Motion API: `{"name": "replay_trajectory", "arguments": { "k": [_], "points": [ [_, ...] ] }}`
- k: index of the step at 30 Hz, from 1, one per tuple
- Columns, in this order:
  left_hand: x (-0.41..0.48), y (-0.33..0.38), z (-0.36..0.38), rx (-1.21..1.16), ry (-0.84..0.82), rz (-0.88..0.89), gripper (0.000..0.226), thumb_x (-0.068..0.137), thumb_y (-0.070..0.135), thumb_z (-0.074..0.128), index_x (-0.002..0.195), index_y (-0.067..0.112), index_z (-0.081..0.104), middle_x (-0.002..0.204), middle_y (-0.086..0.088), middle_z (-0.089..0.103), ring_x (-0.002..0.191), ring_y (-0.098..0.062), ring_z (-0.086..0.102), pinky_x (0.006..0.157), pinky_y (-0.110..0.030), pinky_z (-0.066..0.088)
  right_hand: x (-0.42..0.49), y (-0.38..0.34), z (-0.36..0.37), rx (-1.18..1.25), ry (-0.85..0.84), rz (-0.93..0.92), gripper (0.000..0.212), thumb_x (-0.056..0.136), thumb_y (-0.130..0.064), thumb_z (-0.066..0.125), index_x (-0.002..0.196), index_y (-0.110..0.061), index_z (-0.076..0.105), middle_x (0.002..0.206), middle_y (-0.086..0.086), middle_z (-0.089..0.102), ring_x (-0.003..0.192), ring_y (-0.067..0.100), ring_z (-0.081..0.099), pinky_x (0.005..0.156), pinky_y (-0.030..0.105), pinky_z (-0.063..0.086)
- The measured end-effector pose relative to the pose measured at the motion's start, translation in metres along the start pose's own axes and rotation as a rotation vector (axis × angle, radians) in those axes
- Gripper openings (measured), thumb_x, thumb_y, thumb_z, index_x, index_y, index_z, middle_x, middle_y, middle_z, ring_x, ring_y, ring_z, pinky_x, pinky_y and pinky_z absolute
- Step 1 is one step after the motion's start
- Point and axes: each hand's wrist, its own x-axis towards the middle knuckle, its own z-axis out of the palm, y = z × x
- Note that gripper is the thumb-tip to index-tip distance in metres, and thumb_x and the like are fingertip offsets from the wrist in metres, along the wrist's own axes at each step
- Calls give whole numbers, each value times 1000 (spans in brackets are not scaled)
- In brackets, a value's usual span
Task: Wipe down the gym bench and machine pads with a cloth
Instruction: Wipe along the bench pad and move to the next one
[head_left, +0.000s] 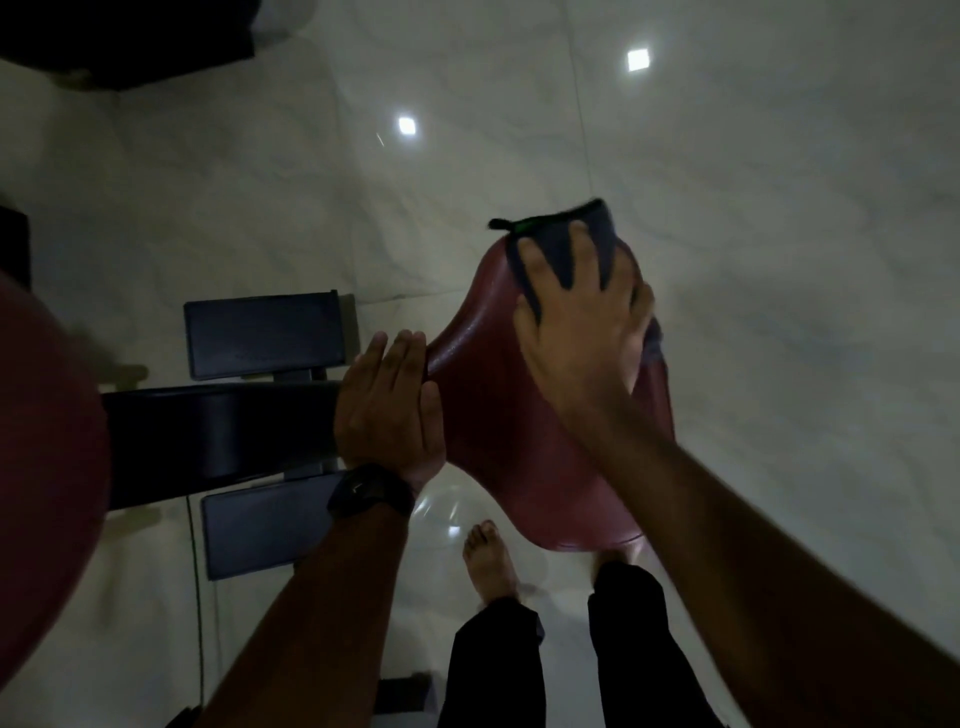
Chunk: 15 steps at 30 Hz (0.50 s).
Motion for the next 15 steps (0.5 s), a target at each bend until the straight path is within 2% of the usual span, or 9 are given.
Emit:
{"name": "replay_trajectory", "arguments": {
  "k": [2,3,4,6,8,9,12,15],
  "points": [
    [0,0,1,0,2,8,51,104,31,33,133,3,64,133,-15,66,132,-35,56,112,-49,41,32,12,-5,-34,-22,-218,55,98,-49,43,152,-41,36,162,8,31,136,42,40,103,59,37],
    [0,-1,1,1,3,10,52,105,32,31,133,3,64,133,-15,66,132,-35,56,112,-49,42,49,19,-8,-16,-62,-247,55,98,-50,42,152,-41,35,162,7,32,133,41,42,101,56,38],
    [0,-1,1,0,5,12,52,105,32,31,133,3,64,133,-15,66,132,-35,56,111,-50,42,63,25,-10,26,-112,-213,56,98,-52,41,152,-41,33,161,6,33,131,40,44,100,55,39],
    [-1,-2,1,-4,10,14,50,104,30,33,133,3,63,133,-15,66,132,-35,56,111,-50,42,70,35,-12,151,-156,2,58,98,-52,43,153,-39,32,159,5,34,129,39,45,101,54,39],
    [-1,-2,2,-11,15,7,49,102,29,35,133,3,63,133,-15,66,131,-35,57,112,-50,42,50,33,-8,191,-88,253,60,98,-51,45,155,-38,31,160,6,32,127,38,46,100,53,40],
    [0,-2,3,-12,20,3,49,102,28,36,132,2,64,132,-15,66,131,-35,57,111,-49,42,32,26,-6,157,-23,322,60,98,-49,46,155,-37,31,160,7,33,125,37,48,98,52,41],
    [0,-1,4,-5,26,-8,48,101,28,37,131,2,64,131,-16,67,130,-35,58,111,-49,42,-22,0,1,38,76,344,60,97,-45,49,154,-37,34,159,11,35,128,39,48,96,54,42],
    [-1,-1,2,-15,8,-4,49,101,29,36,133,2,63,132,-16,66,131,-36,57,112,-49,41,-33,-17,4,44,-16,238,61,99,-47,48,157,-38,28,166,9,23,142,45,34,106,63,34]
  ]
}}
